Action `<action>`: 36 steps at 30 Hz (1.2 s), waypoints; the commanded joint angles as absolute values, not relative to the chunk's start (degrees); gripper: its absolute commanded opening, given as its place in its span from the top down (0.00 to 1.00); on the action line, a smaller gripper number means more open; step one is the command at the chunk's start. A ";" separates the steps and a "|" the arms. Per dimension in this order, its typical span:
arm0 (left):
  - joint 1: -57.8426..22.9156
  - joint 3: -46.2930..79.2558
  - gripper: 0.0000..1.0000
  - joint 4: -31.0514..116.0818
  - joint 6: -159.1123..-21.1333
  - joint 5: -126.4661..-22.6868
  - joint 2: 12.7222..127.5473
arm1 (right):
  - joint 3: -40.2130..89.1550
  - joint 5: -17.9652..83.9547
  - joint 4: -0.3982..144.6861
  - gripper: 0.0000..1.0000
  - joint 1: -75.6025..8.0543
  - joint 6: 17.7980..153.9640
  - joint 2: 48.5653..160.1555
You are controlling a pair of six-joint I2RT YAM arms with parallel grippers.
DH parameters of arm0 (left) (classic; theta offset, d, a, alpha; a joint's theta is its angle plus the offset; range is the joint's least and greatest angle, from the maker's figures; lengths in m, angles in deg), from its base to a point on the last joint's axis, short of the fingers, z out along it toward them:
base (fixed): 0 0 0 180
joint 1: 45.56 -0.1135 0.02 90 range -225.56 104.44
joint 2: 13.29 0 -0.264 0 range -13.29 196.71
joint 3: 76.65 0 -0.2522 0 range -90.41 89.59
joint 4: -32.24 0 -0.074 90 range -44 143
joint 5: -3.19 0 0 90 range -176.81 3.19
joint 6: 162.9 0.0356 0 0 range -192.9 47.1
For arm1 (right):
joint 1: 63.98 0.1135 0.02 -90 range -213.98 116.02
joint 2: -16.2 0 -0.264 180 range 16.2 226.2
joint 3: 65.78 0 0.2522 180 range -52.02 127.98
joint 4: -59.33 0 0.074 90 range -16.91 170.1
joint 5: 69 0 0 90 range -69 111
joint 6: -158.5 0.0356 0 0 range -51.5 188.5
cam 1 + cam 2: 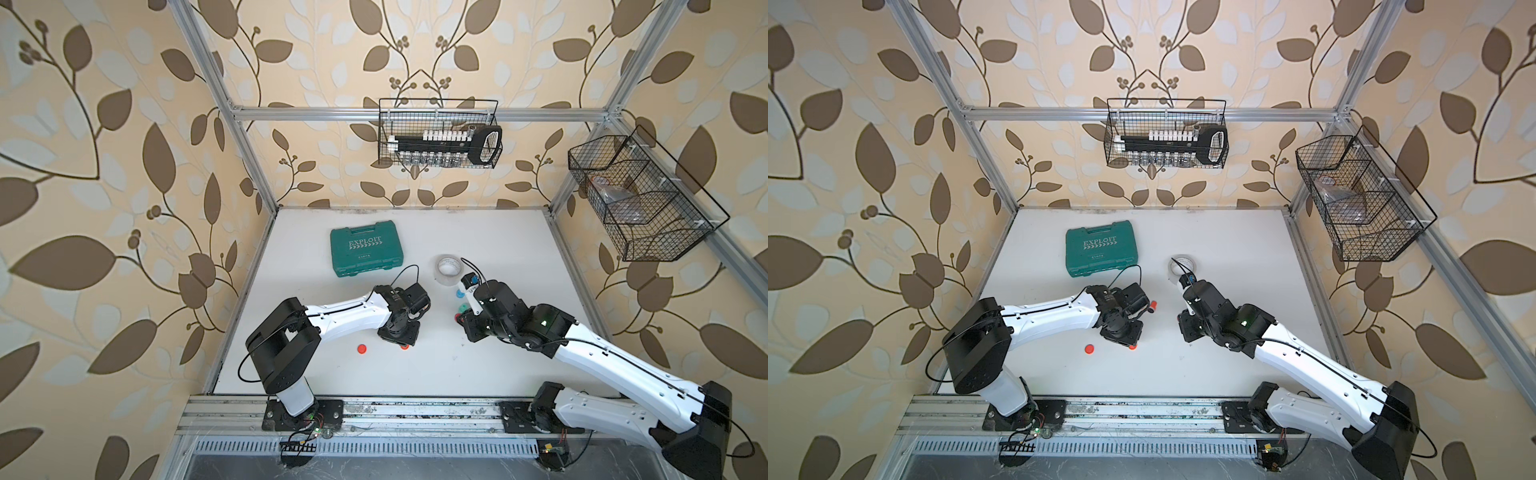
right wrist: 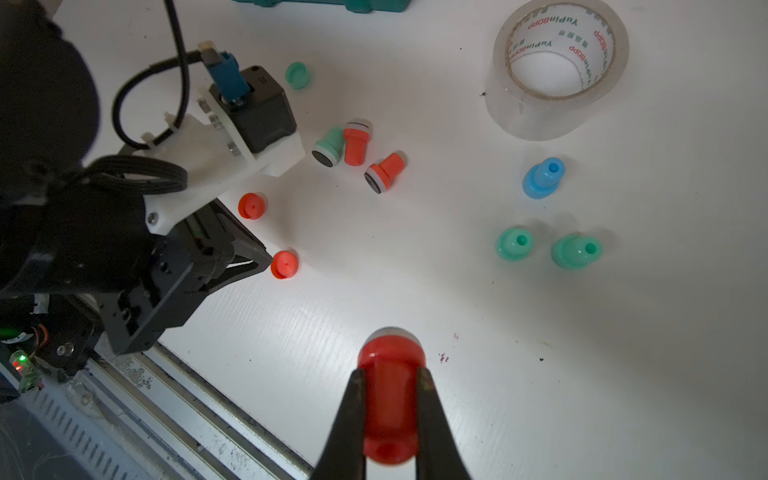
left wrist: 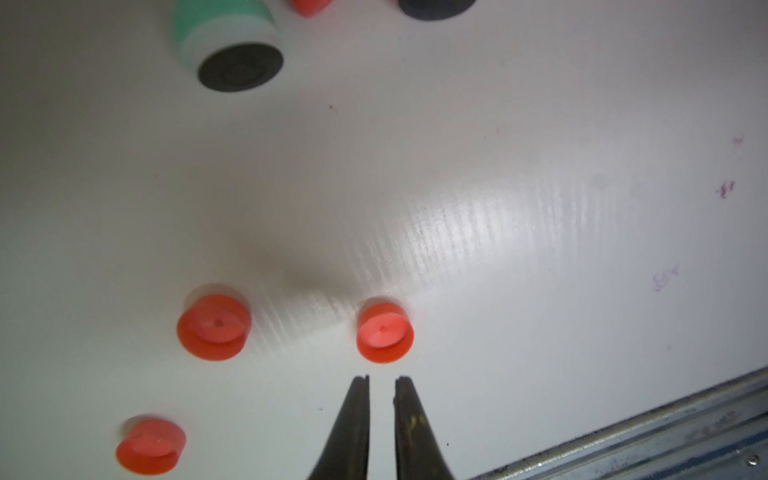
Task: Close the stamp cap
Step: Move the cover to the center of the board.
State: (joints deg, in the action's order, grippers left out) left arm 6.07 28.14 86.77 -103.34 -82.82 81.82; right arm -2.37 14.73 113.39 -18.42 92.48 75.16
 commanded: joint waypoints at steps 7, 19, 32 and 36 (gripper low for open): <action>7.95 25.21 0.87 88.54 -104.77 -84.08 85.60 | -3.72 14.40 114.55 1.00 -18.85 92.33 73.77; 8.58 24.64 0.91 89.05 -104.82 -86.54 87.90 | -4.47 14.32 115.21 1.00 -18.90 92.56 72.51; 9.10 22.33 0.89 87.92 -103.94 -84.79 92.18 | -5.04 13.09 115.67 1.00 -20.31 93.37 71.92; 10.08 19.06 0.88 88.43 -103.55 -84.30 95.08 | -5.75 12.41 117.14 1.00 -22.22 93.42 69.90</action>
State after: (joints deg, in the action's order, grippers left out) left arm 8.98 21.21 88.00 -104.41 -85.29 93.18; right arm -4.54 14.08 114.77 -21.21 92.79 71.70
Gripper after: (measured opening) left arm 0.115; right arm 0.123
